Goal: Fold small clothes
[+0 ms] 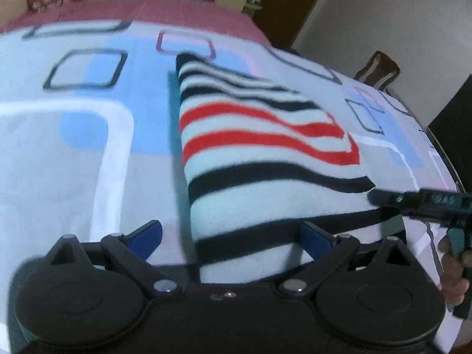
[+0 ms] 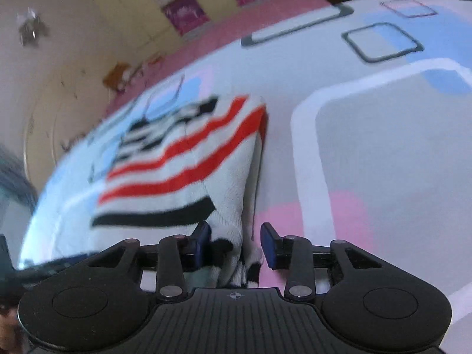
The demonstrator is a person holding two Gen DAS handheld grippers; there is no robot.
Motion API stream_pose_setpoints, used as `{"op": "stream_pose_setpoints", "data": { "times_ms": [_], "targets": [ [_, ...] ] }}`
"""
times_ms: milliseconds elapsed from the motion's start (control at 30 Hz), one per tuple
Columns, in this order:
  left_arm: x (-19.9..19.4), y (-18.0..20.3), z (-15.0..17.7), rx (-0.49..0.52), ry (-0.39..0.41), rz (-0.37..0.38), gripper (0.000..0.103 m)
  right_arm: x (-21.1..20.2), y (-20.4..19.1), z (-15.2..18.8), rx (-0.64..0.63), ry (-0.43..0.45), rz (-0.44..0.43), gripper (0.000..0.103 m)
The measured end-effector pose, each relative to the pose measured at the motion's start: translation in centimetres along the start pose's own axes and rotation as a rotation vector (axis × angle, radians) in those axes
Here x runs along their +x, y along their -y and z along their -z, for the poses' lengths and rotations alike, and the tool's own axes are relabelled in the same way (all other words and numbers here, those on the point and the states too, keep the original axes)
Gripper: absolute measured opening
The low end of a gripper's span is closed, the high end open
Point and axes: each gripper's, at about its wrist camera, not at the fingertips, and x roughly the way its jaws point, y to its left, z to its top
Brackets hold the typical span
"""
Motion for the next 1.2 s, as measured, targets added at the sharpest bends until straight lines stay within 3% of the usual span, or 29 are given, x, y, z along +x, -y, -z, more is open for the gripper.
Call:
{"op": "stream_pose_setpoints", "data": {
  "times_ms": [67, 100, 133, 167, 267, 433, 467, 567, 700, 867, 900, 1033, 1100, 1200],
  "targets": [
    [-0.3, -0.3, -0.3, -0.011, 0.019, 0.008, 0.1, -1.4, 0.7, -0.5, 0.036, 0.044, -0.036, 0.043],
    [-0.3, -0.6, -0.5, -0.031, 0.018, 0.024, 0.1, -1.6, 1.5, -0.9, 0.067, 0.045, -0.069, 0.05],
    [-0.1, -1.1, -0.8, -0.064, 0.019, 0.046, 0.1, -1.6, 2.4, -1.3, 0.103, 0.037, -0.107, 0.064],
    [0.1, -1.4, -1.2, -0.089, 0.012, 0.066, 0.1, -1.4, 3.1, -1.7, 0.127, 0.028, -0.13, 0.066],
    [1.0, -2.3, -2.5, -0.152, -0.005, 0.127, 0.096, -0.1, 4.7, -2.7, 0.174, -0.042, -0.186, 0.066],
    [2.4, -2.5, -4.0, -0.137, -0.042, 0.173, 0.092, 2.1, 6.0, -3.5, 0.183, -0.172, -0.261, 0.066],
    [2.8, -2.6, -4.1, -0.138, -0.058, 0.193, 0.087, 2.4, 6.2, -3.5, 0.177, -0.181, -0.267, 0.065],
    [4.1, -2.6, -4.2, -0.145, -0.093, 0.2, 0.086, 2.6, 6.4, -4.1, 0.164, -0.205, -0.285, 0.065],
    [4.4, -2.1, -4.4, -0.128, -0.096, 0.185, 0.089, 3.4, 5.7, -4.8, 0.127, -0.226, -0.303, 0.065],
    [5.1, -1.2, -4.9, -0.089, -0.103, 0.158, 0.09, 4.7, 2.8, -4.9, -0.002, -0.22, -0.266, 0.065],
    [5.1, -0.8, -5.0, -0.07, -0.109, 0.138, 0.088, 4.8, 2.2, -4.9, -0.033, -0.216, -0.249, 0.065],
    [4.5, 2.1, -5.1, 0.053, -0.091, 0.028, 0.074, 4.5, -0.4, -3.9, -0.189, -0.18, -0.142, 0.044],
    [3.7, 4.1, -5.2, 0.16, -0.067, -0.033, 0.064, 4.1, -1.4, -3.4, -0.232, -0.157, -0.113, 0.04],
    [2.4, 6.2, -5.0, 0.262, -0.031, -0.079, 0.058, 2.8, -2.4, -3.0, -0.26, -0.111, -0.1, 0.034]
  ]
}}
